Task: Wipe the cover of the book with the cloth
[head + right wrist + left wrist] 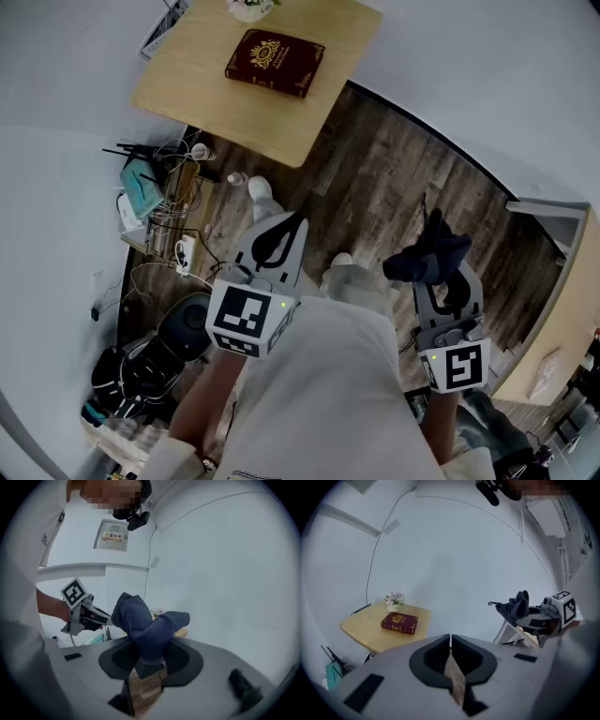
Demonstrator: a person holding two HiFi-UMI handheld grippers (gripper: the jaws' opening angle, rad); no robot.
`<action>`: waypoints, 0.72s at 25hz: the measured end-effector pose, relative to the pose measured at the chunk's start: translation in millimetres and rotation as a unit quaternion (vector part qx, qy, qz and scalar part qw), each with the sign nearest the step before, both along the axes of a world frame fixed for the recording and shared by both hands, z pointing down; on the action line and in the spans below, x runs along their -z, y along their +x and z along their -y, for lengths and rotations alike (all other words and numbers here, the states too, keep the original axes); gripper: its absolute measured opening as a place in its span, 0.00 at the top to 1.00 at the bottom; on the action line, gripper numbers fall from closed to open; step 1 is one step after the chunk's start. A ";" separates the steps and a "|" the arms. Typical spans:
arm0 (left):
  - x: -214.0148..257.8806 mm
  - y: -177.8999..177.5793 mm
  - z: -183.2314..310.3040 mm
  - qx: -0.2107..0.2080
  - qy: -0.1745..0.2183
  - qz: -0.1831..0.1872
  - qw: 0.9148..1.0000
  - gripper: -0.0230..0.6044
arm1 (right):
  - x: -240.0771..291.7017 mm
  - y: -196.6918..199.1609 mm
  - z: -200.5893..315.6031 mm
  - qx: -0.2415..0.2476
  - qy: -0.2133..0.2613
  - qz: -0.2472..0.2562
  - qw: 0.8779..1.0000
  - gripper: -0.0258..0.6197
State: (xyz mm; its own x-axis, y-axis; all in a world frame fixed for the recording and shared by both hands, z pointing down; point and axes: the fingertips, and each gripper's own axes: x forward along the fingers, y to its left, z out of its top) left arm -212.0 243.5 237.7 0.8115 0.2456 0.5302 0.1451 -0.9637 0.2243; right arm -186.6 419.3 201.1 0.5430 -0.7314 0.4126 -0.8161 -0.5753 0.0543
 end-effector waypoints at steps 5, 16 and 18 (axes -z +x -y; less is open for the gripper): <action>44.7 -69.5 -64.5 0.037 0.005 0.003 0.999 0.93 | 14.8 -53.5 -49.8 0.006 0.055 0.042 0.998 0.73; 60.8 -142.9 -102.4 0.064 0.022 -0.014 0.998 0.93 | 22.8 -95.0 -62.6 0.038 0.078 0.026 0.996 0.73; 64.9 -147.2 -100.6 0.078 0.017 -0.021 0.997 0.93 | 27.1 -97.2 -62.6 0.045 0.080 0.023 0.995 0.73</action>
State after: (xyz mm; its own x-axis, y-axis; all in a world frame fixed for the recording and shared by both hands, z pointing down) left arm -359.2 344.1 172.8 0.8604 0.0972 0.5002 0.0022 -0.9823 0.1871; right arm -283.8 481.9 174.0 0.4545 -0.8350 0.3101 -0.8647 -0.4972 -0.0716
